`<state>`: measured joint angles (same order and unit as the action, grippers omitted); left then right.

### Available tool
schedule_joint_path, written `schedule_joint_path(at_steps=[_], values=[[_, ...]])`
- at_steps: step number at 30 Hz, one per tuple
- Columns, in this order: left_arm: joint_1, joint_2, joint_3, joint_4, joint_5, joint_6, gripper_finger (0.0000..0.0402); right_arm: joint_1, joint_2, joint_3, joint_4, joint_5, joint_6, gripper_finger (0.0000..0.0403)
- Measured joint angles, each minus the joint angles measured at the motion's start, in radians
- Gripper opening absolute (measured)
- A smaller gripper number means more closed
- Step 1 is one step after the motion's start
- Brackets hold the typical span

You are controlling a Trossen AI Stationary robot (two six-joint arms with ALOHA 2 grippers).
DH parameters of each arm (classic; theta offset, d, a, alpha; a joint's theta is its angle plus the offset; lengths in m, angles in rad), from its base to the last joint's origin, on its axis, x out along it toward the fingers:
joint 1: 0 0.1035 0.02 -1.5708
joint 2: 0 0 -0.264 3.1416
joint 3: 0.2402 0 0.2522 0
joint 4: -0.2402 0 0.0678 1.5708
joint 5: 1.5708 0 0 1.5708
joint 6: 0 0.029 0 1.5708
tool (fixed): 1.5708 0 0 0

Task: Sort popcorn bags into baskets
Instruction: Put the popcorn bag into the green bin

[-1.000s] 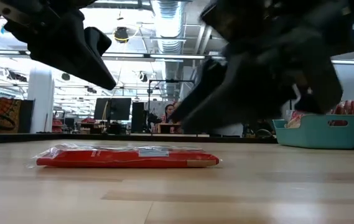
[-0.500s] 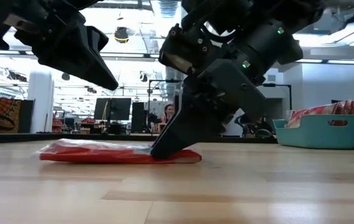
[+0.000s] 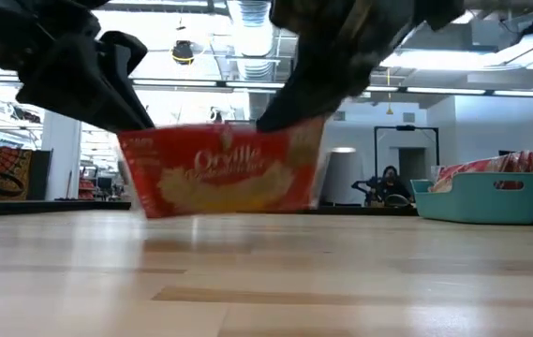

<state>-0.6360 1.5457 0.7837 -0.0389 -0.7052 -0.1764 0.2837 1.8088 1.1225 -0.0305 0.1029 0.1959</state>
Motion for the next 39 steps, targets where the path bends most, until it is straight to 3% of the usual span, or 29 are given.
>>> schedule_joint_path(at_steps=[7, 13, 16, 19, 22, 24, 26, 30, 31, 39], values=[[-0.032, 0.000, 0.000, 0.003, -0.089, 0.046, 0.0201, -0.038, -0.133, 0.000, -0.075, -0.119, 0.065, 0.0003], [-0.009, 0.000, 0.000, 0.018, -0.134, -0.057, 0.0320, -0.065, -0.189, 0.000, -0.114, -0.173, 0.070, 0.0003], [0.028, 0.000, 0.000, 0.022, -0.141, -0.131, 0.0355, -0.072, -0.202, 0.001, -0.104, -0.209, 0.069, 0.0003], [0.063, 0.000, 0.000, 0.036, -0.149, -0.168, 0.0363, -0.072, -0.202, 0.002, -0.108, -0.211, 0.069, 0.0003], [0.080, 0.000, 0.000, 0.069, -0.137, -0.150, 0.0337, -0.072, -0.201, 0.002, -0.110, -0.211, 0.078, 0.0003], [0.080, 0.000, 0.000, 0.110, -0.125, -0.086, 0.0291, -0.071, -0.201, 0.002, -0.124, -0.198, 0.085, 0.0003], [0.077, 0.000, 0.000, 0.141, -0.089, -0.035, 0.0226, -0.071, -0.201, 0.002, -0.131, -0.155, 0.085, 0.0004], [0.076, 0.000, 0.000, 0.158, -0.025, 0.006, 0.0052, -0.071, -0.201, 0.002, -0.125, -0.108, 0.036, 0.0011], [0.078, 0.000, 0.000, 0.159, -0.008, -0.003, 0.0027, -0.071, -0.200, 0.002, -0.119, -0.105, 0.008, 0.0017], [0.080, 0.001, 0.000, 0.159, 0.019, -0.045, 0.0006, -0.024, -0.201, 0.003, 0.042, -0.093, -0.211, 0.0122]])
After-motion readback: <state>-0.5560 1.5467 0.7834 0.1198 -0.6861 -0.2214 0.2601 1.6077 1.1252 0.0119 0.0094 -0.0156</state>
